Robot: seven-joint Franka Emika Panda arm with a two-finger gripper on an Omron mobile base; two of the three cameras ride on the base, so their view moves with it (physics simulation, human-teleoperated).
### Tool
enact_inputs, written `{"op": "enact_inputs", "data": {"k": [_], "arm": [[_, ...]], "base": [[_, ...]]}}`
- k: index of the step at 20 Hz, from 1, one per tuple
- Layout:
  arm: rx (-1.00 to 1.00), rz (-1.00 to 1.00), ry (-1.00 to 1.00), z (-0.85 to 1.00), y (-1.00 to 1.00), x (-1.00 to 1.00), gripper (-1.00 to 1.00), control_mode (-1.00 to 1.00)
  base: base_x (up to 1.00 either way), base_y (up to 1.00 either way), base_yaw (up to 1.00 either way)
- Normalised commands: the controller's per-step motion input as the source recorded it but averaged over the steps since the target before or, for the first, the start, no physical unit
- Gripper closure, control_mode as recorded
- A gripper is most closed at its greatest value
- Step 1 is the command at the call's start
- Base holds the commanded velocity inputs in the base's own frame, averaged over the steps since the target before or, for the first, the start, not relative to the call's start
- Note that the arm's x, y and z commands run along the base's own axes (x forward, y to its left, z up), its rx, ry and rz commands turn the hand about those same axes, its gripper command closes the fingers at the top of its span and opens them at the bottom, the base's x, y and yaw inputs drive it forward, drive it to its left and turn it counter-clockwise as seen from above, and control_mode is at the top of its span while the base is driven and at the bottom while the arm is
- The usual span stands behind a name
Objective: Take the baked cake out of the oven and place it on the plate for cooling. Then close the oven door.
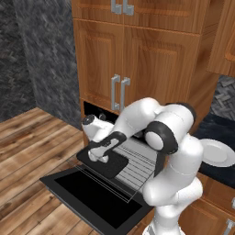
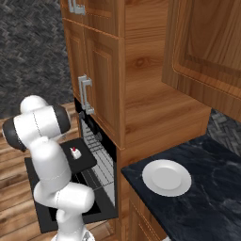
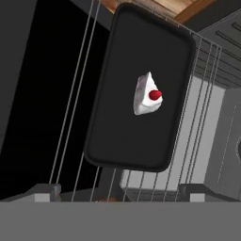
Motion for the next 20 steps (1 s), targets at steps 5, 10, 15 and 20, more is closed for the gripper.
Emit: {"op": "enact_inputs", "data": {"k": [5, 10, 15, 20], "arm": [[-0.01, 0.00, 0.04, -0.29, 0.04, 0.22, -1.00, -1.00], [-0.02, 0.00, 0.00, -0.30, 0.00, 0.26, -1.00, -1.00], [-0.02, 0.00, 0.00, -0.32, 0.00, 0.15, -1.00, -1.00], [0.00, 0.00, 0.02, -0.29, 0.00, 0.20, -1.00, -1.00]], "base": [[0.00, 0.00, 0.00], [0.00, 0.00, 0.00], [0.00, 0.00, 0.00], [0.00, 0.00, 0.00]]}}
